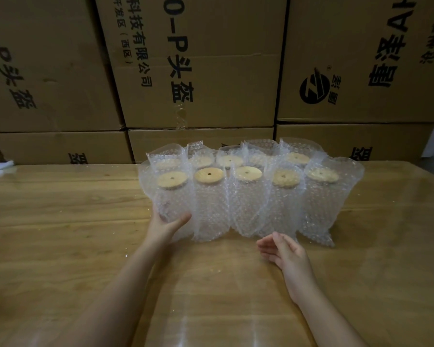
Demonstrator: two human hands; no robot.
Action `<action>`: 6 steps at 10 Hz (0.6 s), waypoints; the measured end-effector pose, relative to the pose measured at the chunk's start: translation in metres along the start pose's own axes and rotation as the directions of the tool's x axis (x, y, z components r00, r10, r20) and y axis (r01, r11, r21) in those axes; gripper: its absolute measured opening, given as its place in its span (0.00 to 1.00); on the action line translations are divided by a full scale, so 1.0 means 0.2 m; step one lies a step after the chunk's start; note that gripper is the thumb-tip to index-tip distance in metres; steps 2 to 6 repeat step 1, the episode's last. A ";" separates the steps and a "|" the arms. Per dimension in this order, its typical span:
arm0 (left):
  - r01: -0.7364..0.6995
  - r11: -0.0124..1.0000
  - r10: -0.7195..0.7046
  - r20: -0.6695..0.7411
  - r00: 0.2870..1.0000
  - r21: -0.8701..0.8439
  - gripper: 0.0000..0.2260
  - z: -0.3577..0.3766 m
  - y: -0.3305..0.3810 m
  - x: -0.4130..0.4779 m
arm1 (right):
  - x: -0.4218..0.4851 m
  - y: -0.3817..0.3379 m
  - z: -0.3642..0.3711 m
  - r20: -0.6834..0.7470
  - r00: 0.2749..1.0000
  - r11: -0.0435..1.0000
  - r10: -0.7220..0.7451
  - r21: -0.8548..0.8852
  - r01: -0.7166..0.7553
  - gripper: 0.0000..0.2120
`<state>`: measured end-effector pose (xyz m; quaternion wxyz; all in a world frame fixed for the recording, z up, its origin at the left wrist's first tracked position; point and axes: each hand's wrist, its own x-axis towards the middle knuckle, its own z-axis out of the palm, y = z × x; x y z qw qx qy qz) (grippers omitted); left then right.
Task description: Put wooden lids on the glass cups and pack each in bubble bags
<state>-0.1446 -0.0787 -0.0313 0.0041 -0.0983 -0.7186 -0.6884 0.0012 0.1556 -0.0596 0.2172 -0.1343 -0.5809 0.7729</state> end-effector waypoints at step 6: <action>0.023 1.000 -0.023 -0.004 1.000 0.008 0.42 -0.04 0.02 -0.04 | -0.01 0.00 0.00 -0.016 1.000 1.000 0.014 -0.003 -0.014 0.14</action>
